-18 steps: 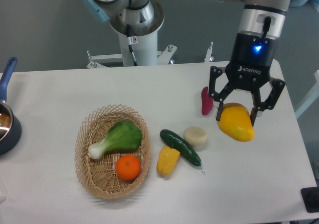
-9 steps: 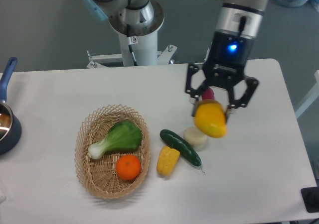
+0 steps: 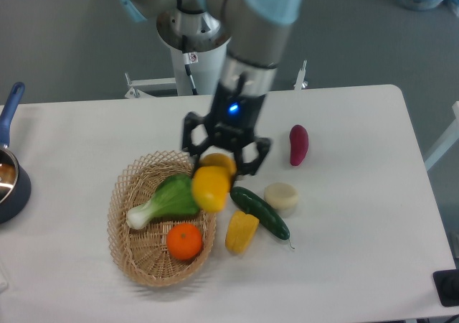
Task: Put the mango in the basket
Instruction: 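Lower the mango into the basket beside the orange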
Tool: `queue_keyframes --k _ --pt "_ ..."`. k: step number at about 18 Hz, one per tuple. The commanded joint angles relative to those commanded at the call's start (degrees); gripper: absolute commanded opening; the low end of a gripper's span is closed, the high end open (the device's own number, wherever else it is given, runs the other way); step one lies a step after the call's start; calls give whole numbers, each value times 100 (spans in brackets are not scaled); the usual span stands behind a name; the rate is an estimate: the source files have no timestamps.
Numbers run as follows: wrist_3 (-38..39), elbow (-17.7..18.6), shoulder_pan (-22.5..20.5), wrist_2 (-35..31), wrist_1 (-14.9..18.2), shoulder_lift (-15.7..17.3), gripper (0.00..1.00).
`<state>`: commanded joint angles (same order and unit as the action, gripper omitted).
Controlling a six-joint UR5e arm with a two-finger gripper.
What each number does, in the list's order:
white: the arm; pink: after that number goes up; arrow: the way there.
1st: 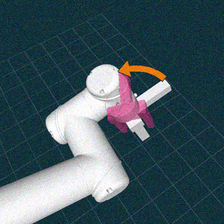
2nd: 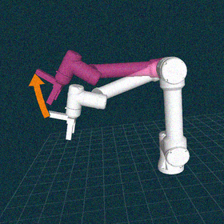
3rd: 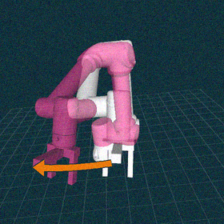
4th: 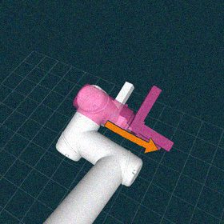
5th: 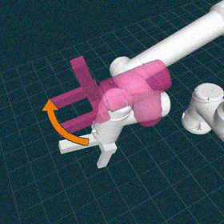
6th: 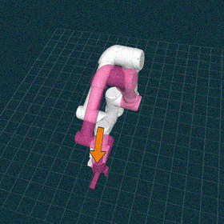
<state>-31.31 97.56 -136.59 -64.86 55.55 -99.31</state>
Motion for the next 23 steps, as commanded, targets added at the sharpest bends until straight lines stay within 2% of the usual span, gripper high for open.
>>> queue_keyframes --k 4,8,12,17,20,23 --pt "835 -26 413 -79 -52 -448 33" --pt "670 -96 624 -194 -88 -852 33" --pt "941 -219 686 -238 -141 -1143 33" --pt "1925 -562 792 -246 -483 -1635 35" --pt "1997 -685 853 -299 -501 -1785 38" --pt "1988 -606 888 -317 -527 -1855 38"
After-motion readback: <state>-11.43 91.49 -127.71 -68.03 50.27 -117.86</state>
